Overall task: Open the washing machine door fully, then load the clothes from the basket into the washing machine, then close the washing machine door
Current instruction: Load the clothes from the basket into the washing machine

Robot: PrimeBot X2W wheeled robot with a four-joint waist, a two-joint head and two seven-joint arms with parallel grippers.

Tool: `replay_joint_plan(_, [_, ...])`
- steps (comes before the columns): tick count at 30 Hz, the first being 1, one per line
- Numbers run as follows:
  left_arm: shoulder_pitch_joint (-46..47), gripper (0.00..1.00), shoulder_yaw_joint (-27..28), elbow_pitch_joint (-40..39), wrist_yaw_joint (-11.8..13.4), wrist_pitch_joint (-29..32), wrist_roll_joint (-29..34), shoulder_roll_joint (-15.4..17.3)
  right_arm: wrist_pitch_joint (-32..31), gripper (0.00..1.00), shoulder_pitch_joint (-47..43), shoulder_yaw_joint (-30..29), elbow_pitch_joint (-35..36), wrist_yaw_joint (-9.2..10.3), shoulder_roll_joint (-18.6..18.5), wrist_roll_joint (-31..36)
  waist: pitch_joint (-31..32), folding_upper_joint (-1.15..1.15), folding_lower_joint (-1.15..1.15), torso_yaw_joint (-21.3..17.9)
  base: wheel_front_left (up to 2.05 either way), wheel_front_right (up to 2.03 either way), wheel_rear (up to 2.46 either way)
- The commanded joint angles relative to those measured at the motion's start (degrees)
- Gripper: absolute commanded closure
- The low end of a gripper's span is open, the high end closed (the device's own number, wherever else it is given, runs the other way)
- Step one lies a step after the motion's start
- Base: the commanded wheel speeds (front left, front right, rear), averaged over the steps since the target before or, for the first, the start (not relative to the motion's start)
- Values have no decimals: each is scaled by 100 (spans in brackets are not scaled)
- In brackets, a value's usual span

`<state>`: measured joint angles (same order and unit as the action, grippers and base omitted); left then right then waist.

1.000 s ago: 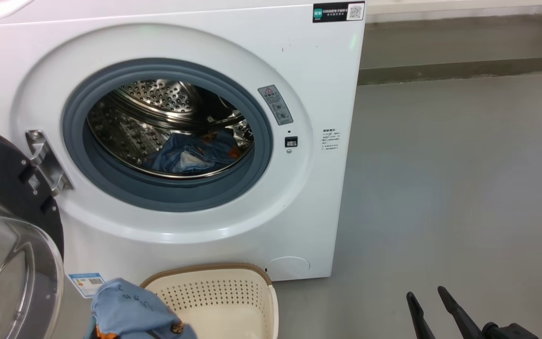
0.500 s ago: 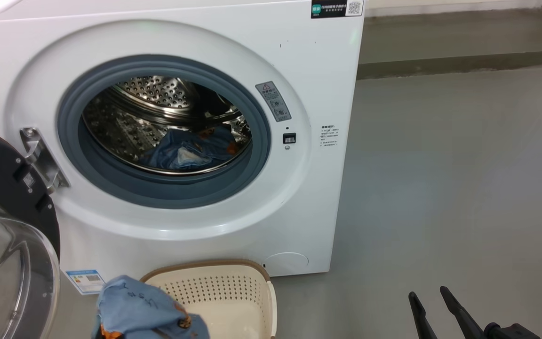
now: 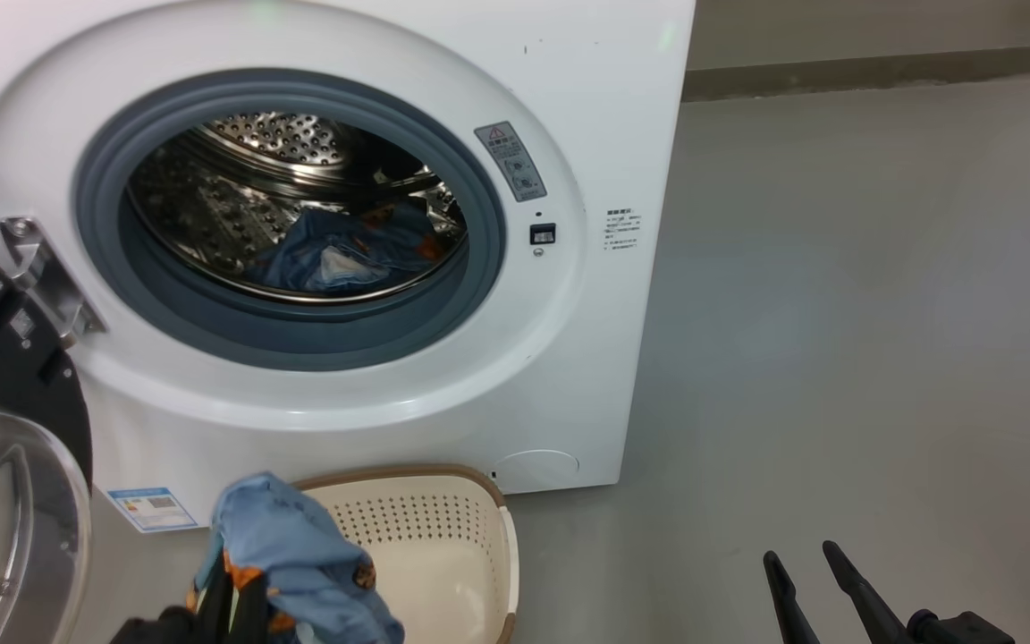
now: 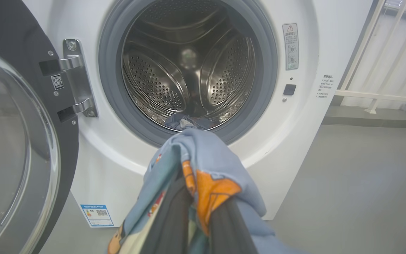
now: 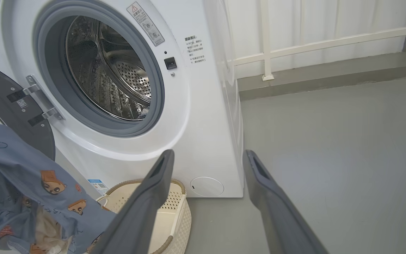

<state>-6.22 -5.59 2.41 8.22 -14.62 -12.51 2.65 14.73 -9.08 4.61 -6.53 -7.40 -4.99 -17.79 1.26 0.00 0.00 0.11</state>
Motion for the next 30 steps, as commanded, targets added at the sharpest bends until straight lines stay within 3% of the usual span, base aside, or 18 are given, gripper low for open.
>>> replay_joint_plan(1, [407,100,155,-42,-48,-38,-28,23,27,0,253,146,105,-9,-27,1,-73,0,0,-84,0,0,0])
replay_joint_plan(13, [1923,100,466,713,-238,-38,227,106,27,0,545,203,119,-9,35,16,-572,0,0,-562,0,0,0])
replay_joint_plan(30, [4398,100,1164,2242,-275,-38,511,810,27,0,1058,499,102,-9,84,49,-1620,0,0,-1502,0,0,0])
